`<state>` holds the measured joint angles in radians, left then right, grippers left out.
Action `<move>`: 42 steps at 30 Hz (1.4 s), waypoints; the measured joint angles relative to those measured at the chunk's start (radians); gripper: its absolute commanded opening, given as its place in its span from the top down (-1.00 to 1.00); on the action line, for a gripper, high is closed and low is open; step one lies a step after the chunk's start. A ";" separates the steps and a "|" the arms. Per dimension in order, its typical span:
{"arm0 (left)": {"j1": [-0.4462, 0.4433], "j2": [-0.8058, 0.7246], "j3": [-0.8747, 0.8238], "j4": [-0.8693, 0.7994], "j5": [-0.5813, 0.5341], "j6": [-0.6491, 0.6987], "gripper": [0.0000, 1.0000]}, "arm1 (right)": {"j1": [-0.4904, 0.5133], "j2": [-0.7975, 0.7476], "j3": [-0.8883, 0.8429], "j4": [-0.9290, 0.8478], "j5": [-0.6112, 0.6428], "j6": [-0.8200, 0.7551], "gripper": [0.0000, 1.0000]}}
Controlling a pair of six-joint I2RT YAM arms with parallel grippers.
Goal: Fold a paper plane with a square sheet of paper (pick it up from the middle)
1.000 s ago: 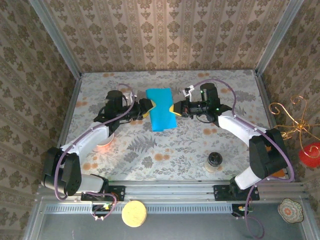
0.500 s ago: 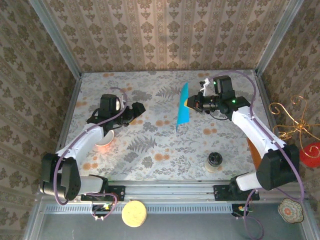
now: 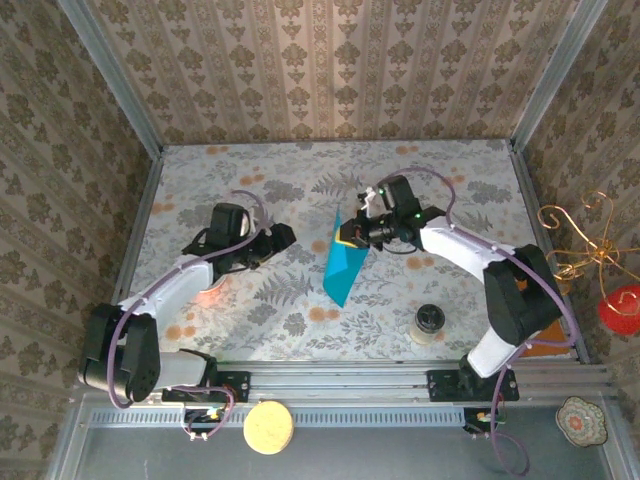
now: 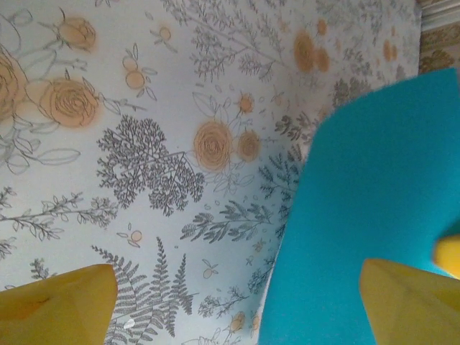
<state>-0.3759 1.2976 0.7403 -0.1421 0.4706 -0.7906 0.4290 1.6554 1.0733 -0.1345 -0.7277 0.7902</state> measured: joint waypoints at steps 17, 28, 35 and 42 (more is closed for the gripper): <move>-0.208 0.185 -0.007 0.068 -0.056 -0.026 -0.67 | -0.044 0.150 -0.225 0.252 0.011 0.051 1.00; -0.280 0.342 0.147 0.083 -0.074 -0.047 -0.27 | -0.066 0.151 -0.231 0.240 0.035 0.011 1.00; -0.315 0.433 0.236 0.059 -0.106 -0.046 -0.17 | -0.081 0.151 -0.231 0.220 0.042 -0.016 1.00; -0.322 0.518 0.298 0.024 -0.109 -0.043 0.02 | -0.089 0.151 -0.231 0.213 0.040 -0.028 1.00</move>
<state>-0.6975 1.8156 1.0378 -0.1181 0.3614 -0.8333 0.3401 1.8061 0.8421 0.0788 -0.6872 0.7620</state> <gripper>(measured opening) 0.527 0.067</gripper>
